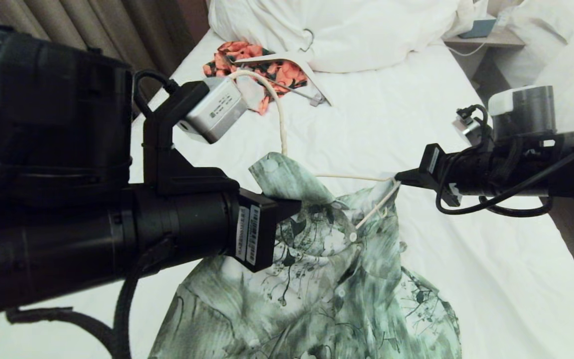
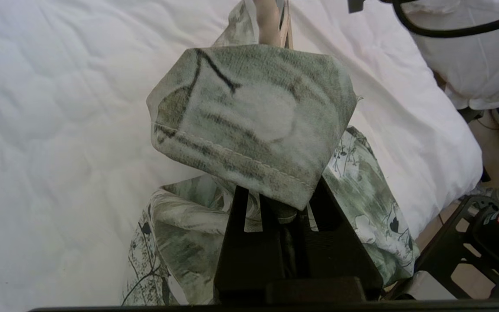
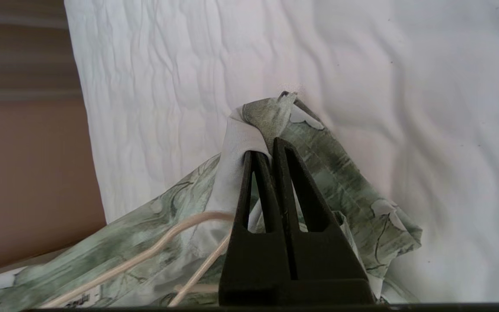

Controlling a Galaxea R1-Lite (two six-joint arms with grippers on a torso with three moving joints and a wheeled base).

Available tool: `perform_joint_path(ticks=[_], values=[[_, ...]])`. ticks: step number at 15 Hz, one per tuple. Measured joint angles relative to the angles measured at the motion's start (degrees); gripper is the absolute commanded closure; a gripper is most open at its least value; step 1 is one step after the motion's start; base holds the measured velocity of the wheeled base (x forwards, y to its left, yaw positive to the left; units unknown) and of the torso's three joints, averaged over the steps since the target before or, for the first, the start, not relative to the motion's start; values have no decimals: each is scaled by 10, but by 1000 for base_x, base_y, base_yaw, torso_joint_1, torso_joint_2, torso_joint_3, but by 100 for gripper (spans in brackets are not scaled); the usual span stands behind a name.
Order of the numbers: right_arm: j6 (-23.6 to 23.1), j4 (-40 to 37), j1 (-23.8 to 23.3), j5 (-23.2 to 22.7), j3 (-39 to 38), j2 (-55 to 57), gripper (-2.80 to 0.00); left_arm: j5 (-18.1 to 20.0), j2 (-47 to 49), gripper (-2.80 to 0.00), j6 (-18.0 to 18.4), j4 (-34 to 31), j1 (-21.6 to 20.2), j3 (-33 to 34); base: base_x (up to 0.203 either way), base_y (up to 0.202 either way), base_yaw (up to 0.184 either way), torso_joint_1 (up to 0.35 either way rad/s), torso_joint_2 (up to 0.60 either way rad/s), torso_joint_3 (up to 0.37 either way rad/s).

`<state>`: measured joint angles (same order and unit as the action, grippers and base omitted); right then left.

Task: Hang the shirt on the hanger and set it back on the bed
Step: Hook the other side of the shirt onto the hanger

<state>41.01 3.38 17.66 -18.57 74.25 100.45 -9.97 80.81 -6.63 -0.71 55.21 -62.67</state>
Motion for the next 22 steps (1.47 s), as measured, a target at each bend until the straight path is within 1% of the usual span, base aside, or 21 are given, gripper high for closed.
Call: perform_joint_path(ticks=[6, 8, 11, 17, 20, 22], values=[[0, -26, 5, -3, 2, -20, 0, -1, 1, 0, 2, 0, -3, 2, 0, 0, 0, 0, 0, 0], [0, -35, 7, -3, 5, -25, 0, -1, -2, 0, 11, 0, -9, 0, 0, 0, 0, 0, 0, 0], [0, -36, 12, -3, 15, -33, 0, -1, -4, 0, 13, 0, -4, 4, 0, 0, 0, 0, 0, 0], [-2, -71, 53, -3, 59, -44, 0, -7, -9, 0, 13, 0, 7, 6, 0, 0, 0, 0, 0, 0], [-2, -88, 79, -2, 66, -62, 0, -11, -12, 0, 13, 0, 4, 5, 0, 0, 0, 0, 0, 0], [-2, -101, 96, -2, 67, -80, 0, -20, -12, 0, 14, 0, 4, 4, 0, 0, 0, 0, 0, 0]])
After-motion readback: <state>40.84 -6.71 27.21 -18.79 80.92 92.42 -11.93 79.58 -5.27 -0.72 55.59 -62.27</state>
